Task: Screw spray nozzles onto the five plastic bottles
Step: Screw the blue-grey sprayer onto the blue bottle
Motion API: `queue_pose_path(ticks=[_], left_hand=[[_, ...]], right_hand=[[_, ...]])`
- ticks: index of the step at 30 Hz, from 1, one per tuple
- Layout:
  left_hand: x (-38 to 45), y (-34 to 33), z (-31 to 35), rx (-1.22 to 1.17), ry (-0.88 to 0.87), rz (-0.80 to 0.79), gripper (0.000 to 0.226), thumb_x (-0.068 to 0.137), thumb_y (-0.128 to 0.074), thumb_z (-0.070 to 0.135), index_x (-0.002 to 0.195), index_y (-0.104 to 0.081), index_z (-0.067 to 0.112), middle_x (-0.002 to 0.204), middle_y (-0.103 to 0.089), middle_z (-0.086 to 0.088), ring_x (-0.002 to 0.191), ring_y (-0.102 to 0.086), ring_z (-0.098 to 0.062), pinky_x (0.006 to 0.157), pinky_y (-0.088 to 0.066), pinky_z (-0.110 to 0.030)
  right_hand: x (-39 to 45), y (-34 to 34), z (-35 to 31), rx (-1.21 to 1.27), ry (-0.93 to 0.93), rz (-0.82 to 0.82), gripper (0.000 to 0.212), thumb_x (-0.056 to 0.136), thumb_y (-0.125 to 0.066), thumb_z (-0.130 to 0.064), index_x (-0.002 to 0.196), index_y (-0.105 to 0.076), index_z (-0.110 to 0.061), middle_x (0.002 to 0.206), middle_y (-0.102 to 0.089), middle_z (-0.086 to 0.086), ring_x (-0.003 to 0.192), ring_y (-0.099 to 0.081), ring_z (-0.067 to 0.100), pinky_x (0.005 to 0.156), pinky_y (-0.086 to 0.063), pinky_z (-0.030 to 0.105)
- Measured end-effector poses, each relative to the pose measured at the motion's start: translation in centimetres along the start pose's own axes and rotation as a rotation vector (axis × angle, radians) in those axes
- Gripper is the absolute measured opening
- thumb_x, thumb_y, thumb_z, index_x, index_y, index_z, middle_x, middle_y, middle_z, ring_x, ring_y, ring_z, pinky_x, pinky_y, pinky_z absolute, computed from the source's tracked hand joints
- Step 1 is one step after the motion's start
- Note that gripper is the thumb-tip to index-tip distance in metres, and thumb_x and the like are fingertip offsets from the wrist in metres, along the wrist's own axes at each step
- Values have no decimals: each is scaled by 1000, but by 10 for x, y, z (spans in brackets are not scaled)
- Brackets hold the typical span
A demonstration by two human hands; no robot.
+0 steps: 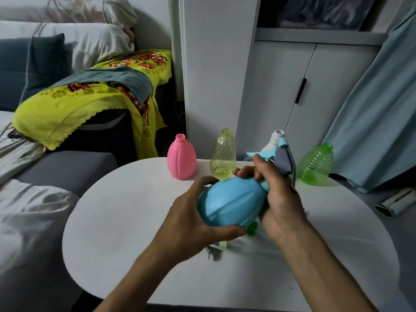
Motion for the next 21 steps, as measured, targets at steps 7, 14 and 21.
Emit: queue_pose_path(ticks=[7,14,21], left_hand=[[-6,-6,0,133,-55,148,90,49,-78,70,123,-34,47,115,-54,24,101,-59,-2,78,-58,-32],[-9,-12,4,280,-190,128,93,54,-75,68,132,-33,38,124,-54,15,104,-54,-8,85,-54,-34],[16,68,-33,20,-14,358,74,50,-83,55,113,-48,35,103,-62,13,88,-64,-1,70,-60,-24]], right_hand=[[1,7,8,-28,-65,124,42,84,-72,-34,52,-48,-21,74,-71,9,69,-70,20,68,-58,36],[-11,-12,27,-291,-40,38,38,55,-85,-60,64,-70,-26,74,-74,-2,75,-71,16,78,-57,41],[-29,-34,51,-763,-81,-219,67,63,-83,-49,121,-50,-47,126,-57,-23,121,-47,-1,93,-43,27]])
Point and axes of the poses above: each hand's wrist, its own x-axis towards the middle knuckle, its own y-axis out of the back of the hand, z = x × y, the point moved 7 cm from there along x, towards the middle knuckle
